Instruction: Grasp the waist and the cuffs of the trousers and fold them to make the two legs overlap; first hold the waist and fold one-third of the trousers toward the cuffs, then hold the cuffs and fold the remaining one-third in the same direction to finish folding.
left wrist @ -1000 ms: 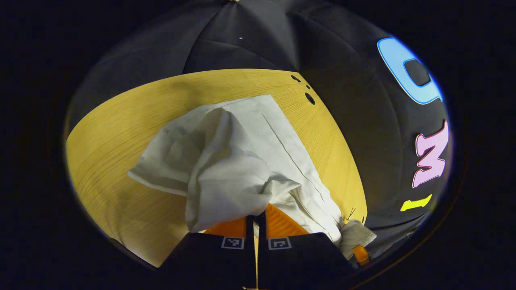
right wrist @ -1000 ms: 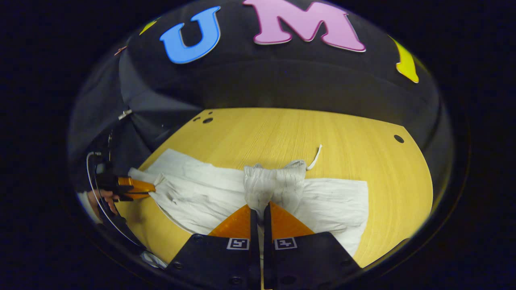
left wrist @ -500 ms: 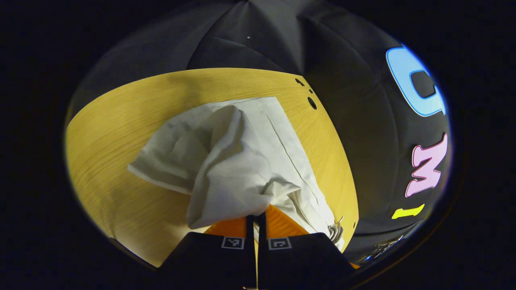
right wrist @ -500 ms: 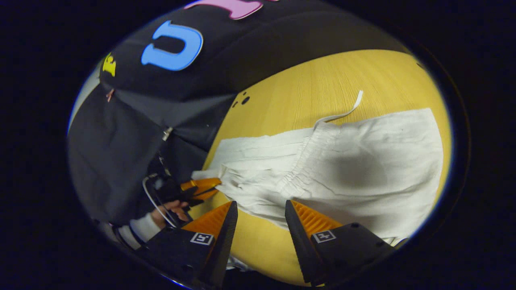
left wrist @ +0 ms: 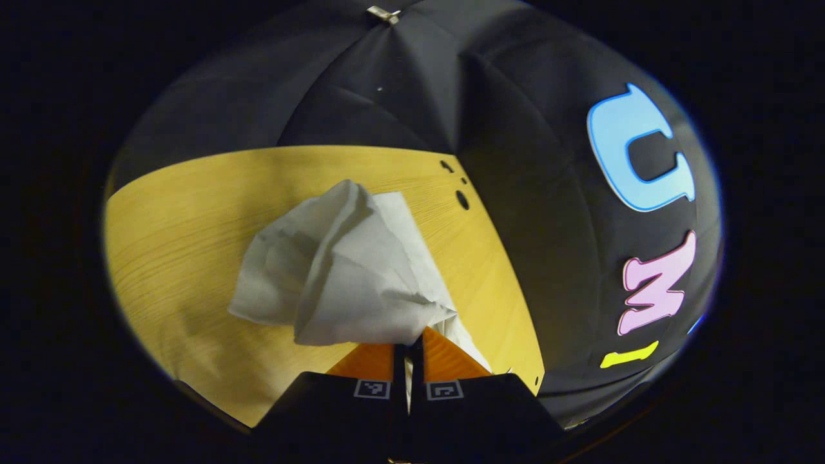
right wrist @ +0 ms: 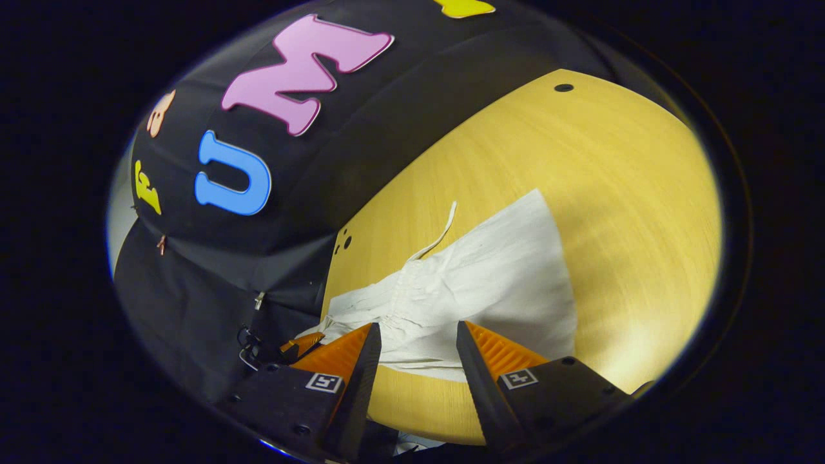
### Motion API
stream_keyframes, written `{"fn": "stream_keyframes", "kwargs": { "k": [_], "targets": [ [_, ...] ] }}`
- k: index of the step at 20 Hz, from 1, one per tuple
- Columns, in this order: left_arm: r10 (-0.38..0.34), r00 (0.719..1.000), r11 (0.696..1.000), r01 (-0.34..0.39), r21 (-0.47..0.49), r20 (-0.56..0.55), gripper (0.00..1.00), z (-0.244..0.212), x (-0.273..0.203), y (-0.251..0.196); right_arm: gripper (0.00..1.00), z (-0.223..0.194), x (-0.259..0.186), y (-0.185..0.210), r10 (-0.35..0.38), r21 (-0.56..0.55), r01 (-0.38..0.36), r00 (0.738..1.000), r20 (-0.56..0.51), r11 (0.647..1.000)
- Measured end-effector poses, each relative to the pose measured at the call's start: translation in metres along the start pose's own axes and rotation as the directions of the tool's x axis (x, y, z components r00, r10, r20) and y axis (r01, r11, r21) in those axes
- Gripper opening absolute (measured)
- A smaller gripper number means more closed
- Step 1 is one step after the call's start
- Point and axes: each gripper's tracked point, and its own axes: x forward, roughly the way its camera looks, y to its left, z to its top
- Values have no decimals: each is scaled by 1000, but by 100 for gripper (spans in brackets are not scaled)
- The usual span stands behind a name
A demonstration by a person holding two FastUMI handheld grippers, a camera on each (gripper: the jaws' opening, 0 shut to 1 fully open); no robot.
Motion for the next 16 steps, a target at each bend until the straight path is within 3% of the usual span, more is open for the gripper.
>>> {"fn": "stream_keyframes", "kwargs": {
  "k": [4, 8, 10, 13, 16],
  "targets": [
    [-42, 998, 984, 34, 173, 45, 6, 0, -18, -41, 73, 40, -38, -24, 1, 76, -8, 996, 90, 997],
    [-136, 988, 932, 103, 348, 70, 6, -15, -36, -106, 74, 54, -58, -30, 16, 87, -29, 990, 140, 996],
    [-170, 983, 880, 123, 458, 63, 6, -31, -40, -133, 74, 57, -68, -31, 21, 80, -33, 988, 155, 996],
    [-207, 978, 779, 149, 609, 24, 6, -66, -41, -171, 74, 64, -87, -41, 9, 95, -28, 982, 189, 995],
    [-240, 970, 635, 179, 752, -29, 6, -111, -44, -200, 74, 73, -106, -58, -21, 131, -10, 971, 237, 991]
  ]
}}
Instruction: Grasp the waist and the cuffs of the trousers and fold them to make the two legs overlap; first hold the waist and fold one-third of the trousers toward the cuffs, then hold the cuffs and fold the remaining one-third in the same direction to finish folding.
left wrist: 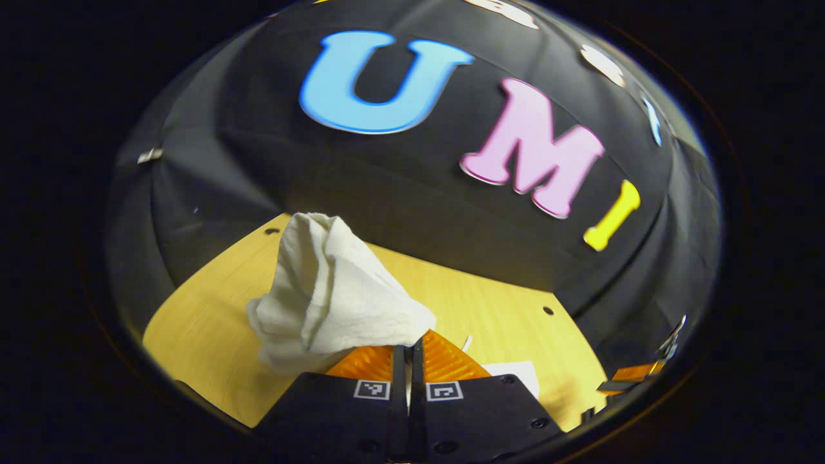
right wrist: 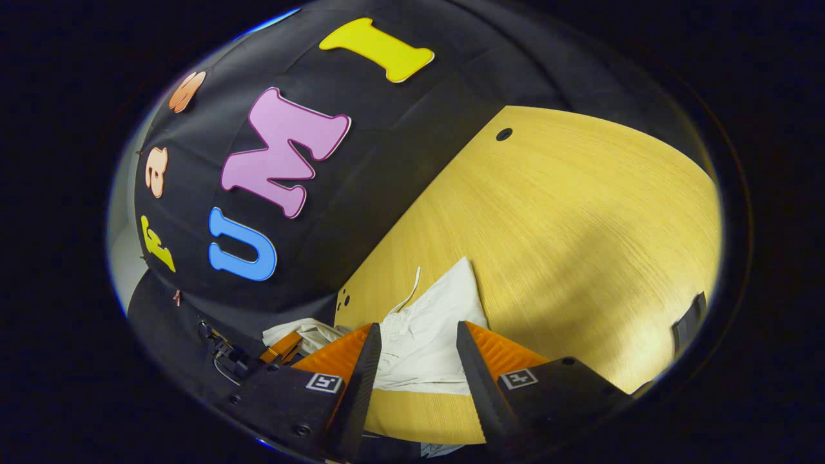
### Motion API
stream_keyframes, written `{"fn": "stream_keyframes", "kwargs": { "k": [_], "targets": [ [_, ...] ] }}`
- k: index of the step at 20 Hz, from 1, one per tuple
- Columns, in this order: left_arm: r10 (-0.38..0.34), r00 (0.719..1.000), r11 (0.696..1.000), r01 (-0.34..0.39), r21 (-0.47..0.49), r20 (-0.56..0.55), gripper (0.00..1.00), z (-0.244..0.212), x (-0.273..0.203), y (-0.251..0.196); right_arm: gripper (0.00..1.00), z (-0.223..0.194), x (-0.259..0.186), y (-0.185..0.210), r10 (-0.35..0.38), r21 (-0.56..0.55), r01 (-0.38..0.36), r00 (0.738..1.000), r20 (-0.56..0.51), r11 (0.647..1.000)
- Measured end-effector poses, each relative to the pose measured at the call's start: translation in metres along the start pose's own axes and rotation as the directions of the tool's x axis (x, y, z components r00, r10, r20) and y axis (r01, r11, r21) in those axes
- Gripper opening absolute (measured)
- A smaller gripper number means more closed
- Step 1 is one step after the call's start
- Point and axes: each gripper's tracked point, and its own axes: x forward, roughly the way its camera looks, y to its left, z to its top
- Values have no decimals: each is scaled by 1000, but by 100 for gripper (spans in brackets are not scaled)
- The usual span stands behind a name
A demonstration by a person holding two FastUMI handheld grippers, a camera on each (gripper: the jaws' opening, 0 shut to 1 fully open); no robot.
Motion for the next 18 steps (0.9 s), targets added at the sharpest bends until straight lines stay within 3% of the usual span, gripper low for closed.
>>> {"fn": "stream_keyframes", "kwargs": {
  "k": [2, 5, 9, 13, 15, 17, 18],
  "targets": [
    [-46, 999, 985, 48, 167, -17, 6, -7, 8, -42, 73, 10, -14, -11, -16, 27, 15, 999, 34, 1000],
    [-137, 986, 910, 165, 380, -98, 6, -49, 21, -97, 74, 23, -30, -32, -55, 51, 51, 996, 77, 997],
    [-179, 949, 771, 300, 562, -260, 6, -121, 20, -144, 73, 34, -49, -54, -95, 88, 85, 989, 117, 992],
    [-158, 926, 636, 362, 682, -344, 6, -185, 24, -154, 73, 36, -59, -68, -126, 110, 112, 984, 129, 988],
    [-167, 905, 582, 411, 701, -391, 19, -211, 20, -158, 74, 38, -59, -71, -133, 118, 117, 983, 130, 986],
    [-196, 888, 568, 449, 689, -417, 36, -224, 15, -165, 74, 38, -57, -72, -136, 124, 120, 982, 131, 985],
    [-213, 880, 567, 464, 680, -423, 57, -228, 12, -170, 74, 39, -57, -73, -136, 126, 120, 982, 131, 985]
  ]
}}
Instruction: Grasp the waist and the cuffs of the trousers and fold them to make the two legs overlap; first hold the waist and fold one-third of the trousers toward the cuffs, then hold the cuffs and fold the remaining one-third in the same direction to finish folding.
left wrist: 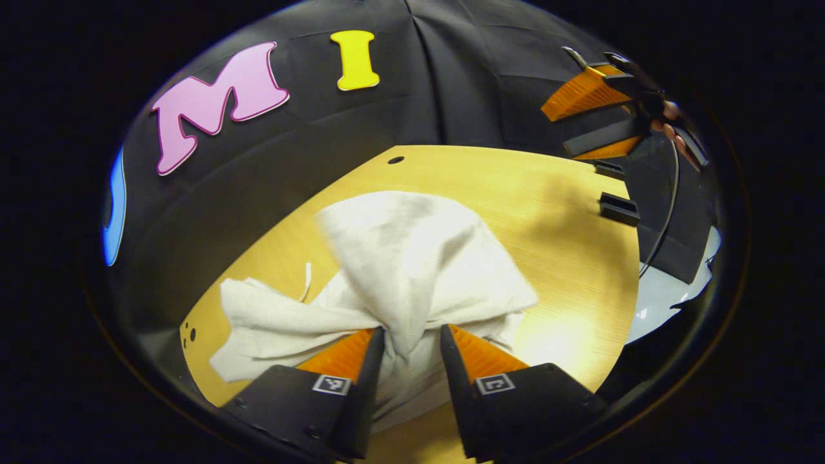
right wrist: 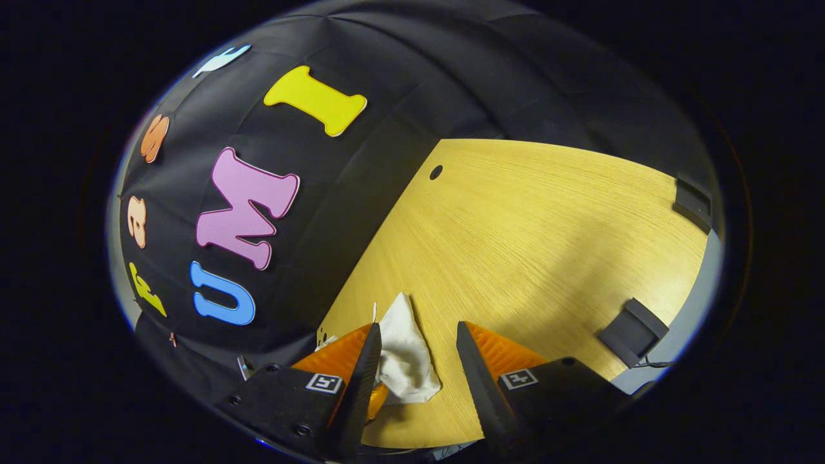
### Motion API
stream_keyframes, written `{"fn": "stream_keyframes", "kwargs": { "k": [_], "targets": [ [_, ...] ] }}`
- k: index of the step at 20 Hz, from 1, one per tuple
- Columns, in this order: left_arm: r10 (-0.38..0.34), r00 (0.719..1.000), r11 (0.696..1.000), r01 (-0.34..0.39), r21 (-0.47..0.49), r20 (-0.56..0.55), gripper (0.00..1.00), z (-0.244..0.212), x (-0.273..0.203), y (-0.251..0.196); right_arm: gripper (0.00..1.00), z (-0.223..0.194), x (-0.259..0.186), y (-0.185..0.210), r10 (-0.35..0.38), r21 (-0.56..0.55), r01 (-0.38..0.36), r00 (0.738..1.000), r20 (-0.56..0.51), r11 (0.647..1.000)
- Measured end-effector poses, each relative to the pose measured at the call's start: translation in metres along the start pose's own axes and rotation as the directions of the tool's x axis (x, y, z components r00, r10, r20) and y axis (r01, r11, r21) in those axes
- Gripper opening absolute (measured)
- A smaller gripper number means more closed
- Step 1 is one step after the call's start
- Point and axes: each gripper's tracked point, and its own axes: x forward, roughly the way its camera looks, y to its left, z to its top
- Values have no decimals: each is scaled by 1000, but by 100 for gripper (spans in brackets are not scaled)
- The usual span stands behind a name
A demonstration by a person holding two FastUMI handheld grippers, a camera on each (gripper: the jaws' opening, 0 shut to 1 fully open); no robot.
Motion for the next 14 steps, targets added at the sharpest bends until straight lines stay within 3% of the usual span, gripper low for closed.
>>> {"fn": "stream_keyframes", "kwargs": {
  "k": [2, 6, 9, 12, 14],
  "targets": [
    [-8, 1000, 1000, 8, -9, 27, 74, 4, -7, -3, 74, -1, 3, 3, 2, 1, -2, 1000, -4, 1000],
    [5, 996, 995, 4, -102, 92, 84, 25, -31, 4, 74, -9, 8, 7, 7, -4, -7, 1000, -23, 1000],
    [-18, 991, 982, 42, -183, 129, 88, 36, -57, 4, 74, -16, 14, 12, 14, -4, -14, 999, -41, 1000],
    [-55, 984, 975, 89, -202, 168, 89, 52, -82, -12, 74, -26, 22, 24, 29, 0, -29, 997, -65, 1000],
    [-44, 981, 968, 88, -233, 191, 89, 60, -96, -9, 74, -31, 25, 35, 43, -4, -44, 996, -77, 999]
  ]
}}
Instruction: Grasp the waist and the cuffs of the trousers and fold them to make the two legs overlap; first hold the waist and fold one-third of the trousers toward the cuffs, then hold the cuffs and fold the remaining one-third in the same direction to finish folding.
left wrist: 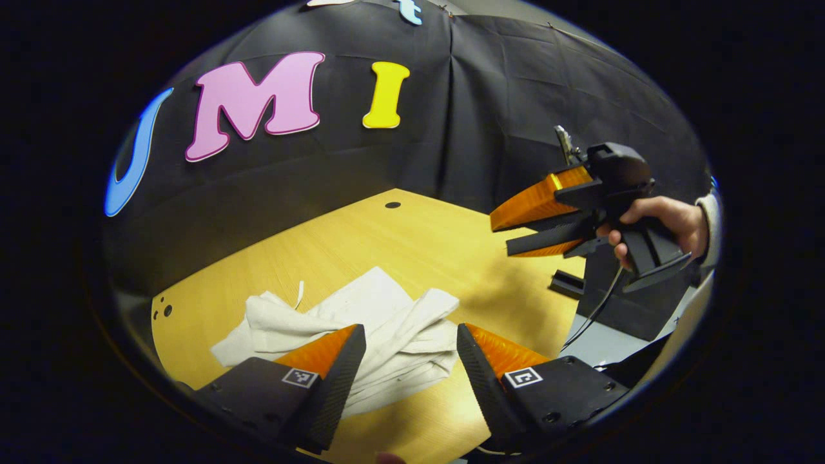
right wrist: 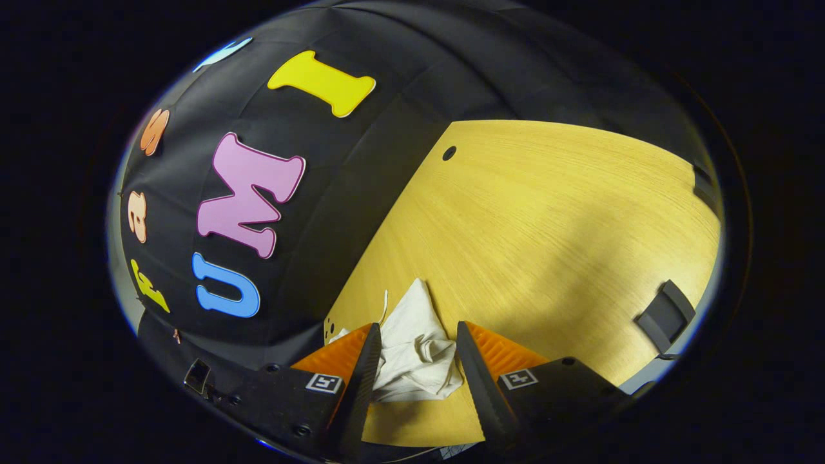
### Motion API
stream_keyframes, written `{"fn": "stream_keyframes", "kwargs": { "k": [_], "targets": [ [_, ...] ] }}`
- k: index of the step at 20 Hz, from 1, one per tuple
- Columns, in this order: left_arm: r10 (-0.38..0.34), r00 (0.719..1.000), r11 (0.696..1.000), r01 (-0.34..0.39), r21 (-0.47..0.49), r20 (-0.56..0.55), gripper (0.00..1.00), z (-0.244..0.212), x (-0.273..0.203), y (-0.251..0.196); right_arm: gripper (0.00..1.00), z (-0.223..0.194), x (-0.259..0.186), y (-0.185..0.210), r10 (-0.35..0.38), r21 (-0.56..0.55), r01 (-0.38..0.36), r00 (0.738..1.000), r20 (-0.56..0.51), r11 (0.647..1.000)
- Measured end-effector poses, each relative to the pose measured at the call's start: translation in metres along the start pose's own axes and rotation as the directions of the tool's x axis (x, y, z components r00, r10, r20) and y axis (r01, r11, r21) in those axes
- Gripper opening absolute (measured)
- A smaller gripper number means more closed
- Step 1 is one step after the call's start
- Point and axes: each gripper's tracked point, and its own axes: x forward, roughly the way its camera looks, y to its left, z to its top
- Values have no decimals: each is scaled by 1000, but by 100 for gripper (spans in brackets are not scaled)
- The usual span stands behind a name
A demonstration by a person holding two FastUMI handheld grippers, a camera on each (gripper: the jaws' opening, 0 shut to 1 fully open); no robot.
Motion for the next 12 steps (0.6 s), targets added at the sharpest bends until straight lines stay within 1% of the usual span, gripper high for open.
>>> {"fn": "stream_keyframes", "kwargs": {
  "k": [3, 5, 7, 9, 11, 12],
  "targets": [
    [71, 997, 993, -68, -93, 25, 92, 9, -29, 27, 74, -6, 3, 24, 33, -24, -33, 999, -10, 999],
    [135, 990, 974, -125, -190, 37, 92, 15, -55, 50, 73, -11, 4, 44, 68, -22, -68, 997, -20, 997],
    [189, 981, 940, -164, -300, 55, 92, 22, -82, 75, 74, -15, 1, 63, 103, -26, -103, 994, -25, 994],
    [238, 969, 897, -191, -398, 73, 88, 28, -106, 96, 74, -19, -2, 80, 128, -40, -130, 991, -30, 991],
    [304, 950, 857, -239, -457, 74, 93, 28, -127, 122, 74, -22, -6, 94, 143, -56, -144, 989, -21, 988],
    [331, 941, 839, -260, -478, 71, 93, 27, -138, 133, 73, -23, -7, 101, 149, -69, -150, 989, -16, 986]
  ]
}}
